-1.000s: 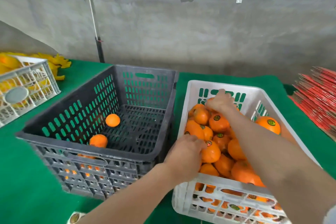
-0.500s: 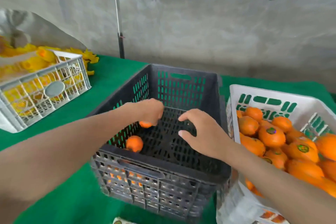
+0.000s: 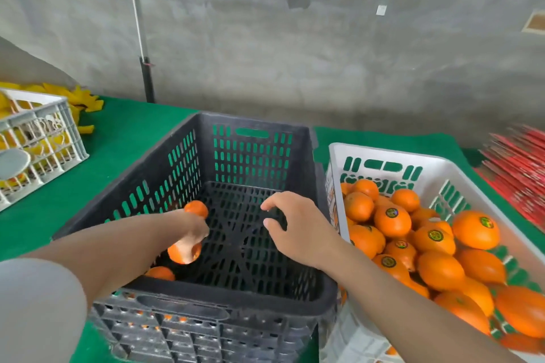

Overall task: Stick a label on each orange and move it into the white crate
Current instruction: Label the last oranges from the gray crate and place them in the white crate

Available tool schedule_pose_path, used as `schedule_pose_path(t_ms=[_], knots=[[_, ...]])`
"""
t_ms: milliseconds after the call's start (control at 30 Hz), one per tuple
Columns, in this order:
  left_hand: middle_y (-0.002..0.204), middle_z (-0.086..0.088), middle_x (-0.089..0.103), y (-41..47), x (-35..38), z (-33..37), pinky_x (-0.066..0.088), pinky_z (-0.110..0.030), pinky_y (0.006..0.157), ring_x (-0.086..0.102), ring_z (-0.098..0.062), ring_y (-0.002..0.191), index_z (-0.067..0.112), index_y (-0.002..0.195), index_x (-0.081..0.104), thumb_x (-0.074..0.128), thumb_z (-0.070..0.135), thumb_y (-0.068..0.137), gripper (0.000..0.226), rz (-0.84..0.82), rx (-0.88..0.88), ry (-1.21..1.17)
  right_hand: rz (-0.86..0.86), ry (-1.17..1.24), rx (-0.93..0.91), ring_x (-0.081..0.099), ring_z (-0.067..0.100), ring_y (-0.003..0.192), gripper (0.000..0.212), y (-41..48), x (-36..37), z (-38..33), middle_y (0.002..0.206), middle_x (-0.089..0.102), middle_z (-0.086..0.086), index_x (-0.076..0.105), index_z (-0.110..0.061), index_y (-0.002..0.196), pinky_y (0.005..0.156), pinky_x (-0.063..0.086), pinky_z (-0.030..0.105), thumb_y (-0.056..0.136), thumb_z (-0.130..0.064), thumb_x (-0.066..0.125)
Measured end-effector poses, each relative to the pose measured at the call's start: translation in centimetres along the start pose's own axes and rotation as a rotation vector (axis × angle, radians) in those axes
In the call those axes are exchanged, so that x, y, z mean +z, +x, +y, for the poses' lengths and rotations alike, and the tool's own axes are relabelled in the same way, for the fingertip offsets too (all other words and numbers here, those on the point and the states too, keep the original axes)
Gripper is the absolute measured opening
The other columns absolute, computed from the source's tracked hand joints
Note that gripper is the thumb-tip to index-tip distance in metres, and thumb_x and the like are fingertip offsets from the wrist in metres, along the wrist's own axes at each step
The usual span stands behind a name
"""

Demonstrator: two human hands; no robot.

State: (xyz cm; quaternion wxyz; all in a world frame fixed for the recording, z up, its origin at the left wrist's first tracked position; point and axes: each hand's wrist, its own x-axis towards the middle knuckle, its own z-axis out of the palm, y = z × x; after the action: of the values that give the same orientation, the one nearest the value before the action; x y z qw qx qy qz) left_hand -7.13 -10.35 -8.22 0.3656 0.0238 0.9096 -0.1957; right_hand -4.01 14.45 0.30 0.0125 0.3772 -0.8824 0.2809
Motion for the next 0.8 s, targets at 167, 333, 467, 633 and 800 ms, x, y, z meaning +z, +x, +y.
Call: schedule_pose_path(t_ms=[167, 333, 467, 633, 800], knots=[[0.116, -0.002, 0.057, -7.4, -6.2, -0.5, 0.055, -0.027, 0.07, 0.062, -0.018, 0.092, 0.022, 0.119, 0.052, 0.065, 0.021, 0.085, 0.036, 0.399, 0.245, -0.911, 0.126, 0.132, -0.024, 0.058, 0.016, 0.097, 0.022, -0.2, -0.5, 0.2, 0.106, 0.065, 0.006, 0.062, -0.007, 0.11, 0.085, 0.045, 0.024, 0.095, -0.008, 0.047], [0.094, -0.008, 0.071, -17.6, -6.5, 3.4, 0.054, -0.026, 0.058, 0.068, -0.021, 0.072, 0.018, 0.117, 0.057, 0.07, 0.037, 0.06, 0.062, 0.479, 0.646, -1.732, 0.212, 0.359, 0.007, 0.06, 0.015, 0.088, 0.017, -2.7, -2.1, -0.1, 0.1, 0.067, 0.007, 0.066, -0.003, 0.101, 0.072, 0.043, 0.005, 0.093, -0.001, 0.051], [0.088, -0.014, 0.069, -22.4, -5.0, 8.4, 0.046, -0.021, 0.049, 0.062, -0.024, 0.061, 0.014, 0.116, 0.059, 0.083, 0.047, 0.048, 0.079, 0.466, 0.81, -1.754, 0.274, 0.494, -0.03, 0.062, 0.011, 0.088, 0.014, -7.8, -3.8, -0.6, 0.096, 0.065, -0.002, 0.066, -0.009, 0.098, 0.075, 0.051, 0.019, 0.092, -0.002, 0.056], [0.09, -0.024, 0.06, -24.0, -2.5, 14.3, 0.043, -0.022, 0.047, 0.055, -0.023, 0.057, 0.017, 0.122, 0.057, 0.077, 0.053, 0.061, 0.073, 0.357, 0.871, -1.799, 0.431, 0.57, -0.075, 0.065, 0.014, 0.079, 0.009, -16.4, -3.2, 0.1, 0.085, 0.069, -0.005, 0.065, -0.019, 0.089, 0.07, 0.053, 0.026, 0.085, -0.014, 0.059], [0.086, -0.018, 0.064, -22.9, 1.3, 20.6, 0.043, -0.021, 0.049, 0.054, -0.02, 0.056, 0.018, 0.124, 0.053, 0.057, 0.056, 0.071, 0.065, 0.159, 0.769, -1.883, -0.097, 0.35, 0.172, 0.059, -0.005, 0.091, 0.018, -22.4, 3.0, 4.9, 0.104, 0.068, 0.001, 0.066, -0.014, 0.103, 0.075, 0.042, 0.007, 0.091, -0.009, 0.054]])
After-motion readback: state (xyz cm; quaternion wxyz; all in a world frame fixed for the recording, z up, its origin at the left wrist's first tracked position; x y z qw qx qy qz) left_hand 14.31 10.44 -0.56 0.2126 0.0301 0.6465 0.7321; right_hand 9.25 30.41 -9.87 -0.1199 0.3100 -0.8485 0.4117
